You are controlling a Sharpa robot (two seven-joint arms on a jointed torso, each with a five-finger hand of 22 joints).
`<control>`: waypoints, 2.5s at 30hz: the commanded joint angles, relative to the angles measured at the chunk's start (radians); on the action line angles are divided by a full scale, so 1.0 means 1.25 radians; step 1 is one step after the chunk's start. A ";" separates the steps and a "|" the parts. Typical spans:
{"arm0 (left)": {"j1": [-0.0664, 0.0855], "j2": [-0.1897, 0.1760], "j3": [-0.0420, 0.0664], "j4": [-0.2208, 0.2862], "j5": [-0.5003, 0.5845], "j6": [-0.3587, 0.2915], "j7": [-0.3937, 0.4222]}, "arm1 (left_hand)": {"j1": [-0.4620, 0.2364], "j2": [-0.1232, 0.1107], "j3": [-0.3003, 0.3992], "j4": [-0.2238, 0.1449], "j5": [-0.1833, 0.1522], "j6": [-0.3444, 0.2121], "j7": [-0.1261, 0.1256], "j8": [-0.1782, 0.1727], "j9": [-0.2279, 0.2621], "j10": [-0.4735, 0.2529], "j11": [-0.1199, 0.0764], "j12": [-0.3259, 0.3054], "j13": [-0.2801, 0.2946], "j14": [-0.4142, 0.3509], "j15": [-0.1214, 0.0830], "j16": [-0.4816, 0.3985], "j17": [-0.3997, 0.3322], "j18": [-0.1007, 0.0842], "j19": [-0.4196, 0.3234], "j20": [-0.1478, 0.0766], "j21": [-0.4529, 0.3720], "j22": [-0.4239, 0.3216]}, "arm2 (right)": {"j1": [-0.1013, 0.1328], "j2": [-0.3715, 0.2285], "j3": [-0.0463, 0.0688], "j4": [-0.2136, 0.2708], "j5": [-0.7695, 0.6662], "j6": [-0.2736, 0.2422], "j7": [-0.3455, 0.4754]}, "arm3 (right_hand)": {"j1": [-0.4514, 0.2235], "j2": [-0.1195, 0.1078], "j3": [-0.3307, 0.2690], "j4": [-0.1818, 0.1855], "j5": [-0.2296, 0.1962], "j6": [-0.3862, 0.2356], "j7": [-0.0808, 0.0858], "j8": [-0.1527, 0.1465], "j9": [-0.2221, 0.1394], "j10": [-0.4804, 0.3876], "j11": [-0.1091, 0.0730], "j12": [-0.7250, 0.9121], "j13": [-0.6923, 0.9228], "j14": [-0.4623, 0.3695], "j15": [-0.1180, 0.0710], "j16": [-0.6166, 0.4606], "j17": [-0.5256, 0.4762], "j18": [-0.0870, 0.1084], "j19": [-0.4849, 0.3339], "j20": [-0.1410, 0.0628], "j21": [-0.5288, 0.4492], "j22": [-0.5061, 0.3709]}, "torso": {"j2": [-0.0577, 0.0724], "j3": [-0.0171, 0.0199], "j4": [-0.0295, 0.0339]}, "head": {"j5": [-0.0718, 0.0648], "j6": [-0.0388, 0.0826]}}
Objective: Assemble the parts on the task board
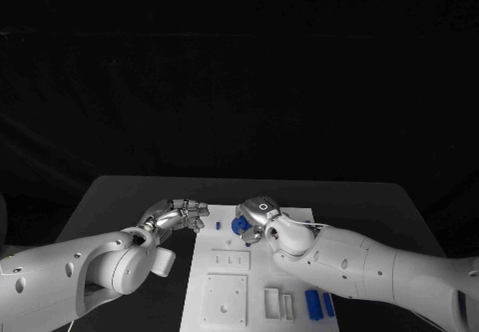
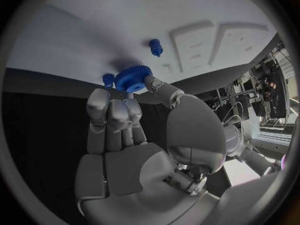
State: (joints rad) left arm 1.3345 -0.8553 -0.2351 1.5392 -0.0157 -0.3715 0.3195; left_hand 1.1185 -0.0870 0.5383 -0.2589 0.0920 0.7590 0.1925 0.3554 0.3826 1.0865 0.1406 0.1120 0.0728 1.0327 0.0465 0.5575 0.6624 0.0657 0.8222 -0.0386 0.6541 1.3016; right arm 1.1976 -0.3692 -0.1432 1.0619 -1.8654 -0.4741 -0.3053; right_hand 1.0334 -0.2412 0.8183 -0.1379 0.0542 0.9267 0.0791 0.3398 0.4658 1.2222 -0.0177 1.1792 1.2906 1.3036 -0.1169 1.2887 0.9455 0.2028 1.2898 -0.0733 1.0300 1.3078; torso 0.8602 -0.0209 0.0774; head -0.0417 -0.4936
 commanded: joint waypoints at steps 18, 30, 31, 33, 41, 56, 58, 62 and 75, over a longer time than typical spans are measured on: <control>0.001 0.005 0.001 -0.001 -0.004 0.010 0.004 | -0.007 0.000 0.004 -0.003 0.004 -0.003 0.002 -0.004 0.001 0.001 0.006 -0.004 -0.001 -0.002 0.005 -0.006 0.001 0.017 0.000 -0.006 0.004 -0.001 | -0.002 0.008 -0.001 -0.027 0.003 -0.005 -0.009 | 0.014 -0.015 0.006 0.003 -0.001 0.022 0.029 -0.027 -0.009 -0.035 0.016 -0.034 -0.026 0.001 0.008 -0.011 0.001 0.047 -0.002 -0.004 0.002 0.012 | 0.000 0.0012 -0.0020 | 0.001 0.003; 0.001 0.004 0.001 -0.001 -0.004 0.011 0.003 | -0.007 -0.001 0.004 -0.003 0.004 -0.003 0.002 -0.004 0.001 0.001 0.006 -0.005 -0.001 -0.002 0.005 -0.006 0.002 0.017 0.000 -0.006 0.004 -0.001 | -0.002 0.010 -0.001 -0.027 0.033 -0.002 0.003 | 0.016 -0.032 0.005 0.007 -0.002 -0.010 0.040 -0.046 -0.018 -0.053 0.026 -0.048 -0.040 0.001 0.018 -0.015 0.002 0.047 -0.004 -0.005 -0.001 0.011 | 0.000 0.0012 -0.0021 | 0.000 0.001; 0.001 0.005 0.001 -0.001 -0.004 0.011 0.003 | -0.007 -0.001 0.004 -0.003 0.004 -0.003 0.002 -0.004 0.001 0.001 0.006 -0.005 -0.001 -0.002 0.005 -0.006 0.002 0.017 0.000 -0.006 0.004 -0.001 | -0.002 0.010 -0.001 -0.026 0.035 -0.002 0.004 | 0.015 -0.035 0.002 0.008 -0.002 -0.021 0.042 -0.052 -0.021 -0.056 0.029 -0.051 -0.043 0.001 0.020 -0.016 0.003 0.047 -0.004 -0.005 -0.001 0.011 | 0.000 0.0012 -0.0024 | 0.000 0.001; 0.001 0.004 0.001 -0.001 -0.004 0.012 0.003 | -0.007 -0.001 0.004 -0.003 0.004 -0.003 0.002 -0.004 0.001 0.001 0.006 -0.005 -0.001 -0.002 0.005 -0.006 0.002 0.017 0.000 -0.006 0.004 -0.001 | -0.002 0.010 -0.001 -0.027 0.043 -0.003 0.005 | 0.013 -0.038 -0.003 0.008 -0.002 -0.038 0.046 -0.061 -0.025 -0.059 0.033 -0.051 -0.044 0.001 0.024 -0.016 0.003 0.047 -0.004 -0.005 -0.002 0.011 | 0.000 0.0010 -0.0025 | 0.001 0.001; 0.001 0.005 0.001 -0.002 -0.004 0.013 0.002 | -0.008 -0.001 0.004 -0.003 0.003 -0.004 0.002 -0.005 0.001 0.001 0.006 -0.005 -0.001 -0.002 0.005 -0.006 0.002 0.016 0.000 -0.006 0.004 -0.002 | -0.002 0.006 -0.001 -0.023 0.083 -0.002 0.017 | -0.006 -0.042 -0.018 0.017 -0.003 -0.054 0.048 -0.068 -0.028 -0.060 0.034 -0.048 -0.045 0.001 0.026 -0.017 0.006 0.047 -0.004 -0.004 -0.002 0.011 | 0.000 0.0010 -0.0013 | 0.000 0.001; 0.001 0.004 0.000 -0.004 -0.004 0.015 0.002 | -0.011 -0.001 0.003 -0.002 0.003 -0.005 0.002 -0.005 0.001 -0.002 0.006 -0.007 -0.002 -0.003 0.005 -0.006 0.002 0.016 -0.001 -0.006 0.004 -0.002 | -0.001 -0.039 0.005 0.009 0.181 -0.037 0.078 | -0.052 -0.034 -0.017 0.052 0.007 -0.046 0.050 -0.062 -0.027 -0.058 0.036 -0.034 -0.041 0.001 0.027 -0.015 0.012 0.047 -0.003 -0.010 -0.003 0.011 | 0.000 0.0012 -0.0027 | 0.001 0.001; 0.001 0.000 0.001 -0.003 -0.004 0.013 0.004 | -0.011 -0.001 0.003 -0.002 0.003 -0.005 0.002 -0.005 0.001 -0.002 0.006 -0.007 -0.002 -0.003 0.005 -0.006 0.002 0.016 -0.001 -0.006 0.004 -0.002 | 0.001 -0.056 0.014 0.024 0.229 -0.057 0.114 | -0.046 -0.032 -0.013 0.048 0.013 -0.045 0.049 -0.061 -0.027 -0.058 0.036 -0.033 -0.042 0.001 0.027 -0.014 0.013 0.047 -0.002 -0.011 -0.003 0.012 | 0.000 0.0008 -0.0038 | 0.001 0.003; 0.001 -0.006 0.001 -0.002 -0.004 0.012 0.005 | -0.010 -0.001 0.004 -0.002 0.003 -0.005 0.002 -0.005 0.001 -0.002 0.006 -0.007 -0.002 -0.003 0.005 -0.007 0.002 0.016 -0.001 -0.006 0.004 -0.002 | 0.012 -0.118 0.042 0.075 0.342 -0.079 0.208 | -0.036 -0.033 -0.014 0.036 0.022 -0.047 0.050 -0.061 -0.027 -0.060 0.036 -0.031 -0.042 0.000 0.027 -0.015 0.015 0.047 -0.002 -0.014 -0.002 0.013 | -0.001 0.0021 -0.0068 | 0.001 0.006; 0.000 0.000 0.000 -0.035 -0.013 0.024 0.011 | -0.009 -0.001 0.005 -0.003 0.003 -0.001 0.003 -0.003 0.003 0.006 0.005 -0.003 0.000 -0.002 0.005 -0.007 0.003 0.017 -0.001 -0.006 0.006 -0.002 | 0.039 -0.287 0.069 0.117 0.559 0.021 0.387 | 0.001 -0.005 -0.079 -0.022 0.088 -0.047 0.054 -0.055 -0.023 -0.084 0.040 -0.039 -0.056 -0.005 0.031 -0.022 0.018 0.047 -0.018 -0.011 -0.002 0.015 | -0.010 0.0142 -0.0295 | 0.009 0.011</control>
State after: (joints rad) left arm 1.3341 -0.8597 -0.2355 1.4991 -0.0204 -0.3652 0.3187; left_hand 1.1144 -0.0910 0.5408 -0.2615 0.0920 0.7590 0.1925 0.3554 0.3846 1.0889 0.1428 0.1081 0.0721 1.0327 0.0465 0.5537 0.6649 0.0653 0.8220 -0.0426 0.6551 1.2995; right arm 1.2472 -0.7247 -0.0580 1.2146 -1.2644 -0.5123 0.0848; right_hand 1.0294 -0.2465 0.7236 -0.1639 0.1614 0.8635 0.1384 0.2663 0.4351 1.1321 0.0254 1.1344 1.2215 1.2989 -0.0856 1.2642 0.9676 0.1758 1.2745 -0.0875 1.0298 1.3073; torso 0.8521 -0.0083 0.0503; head -0.0308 -0.4805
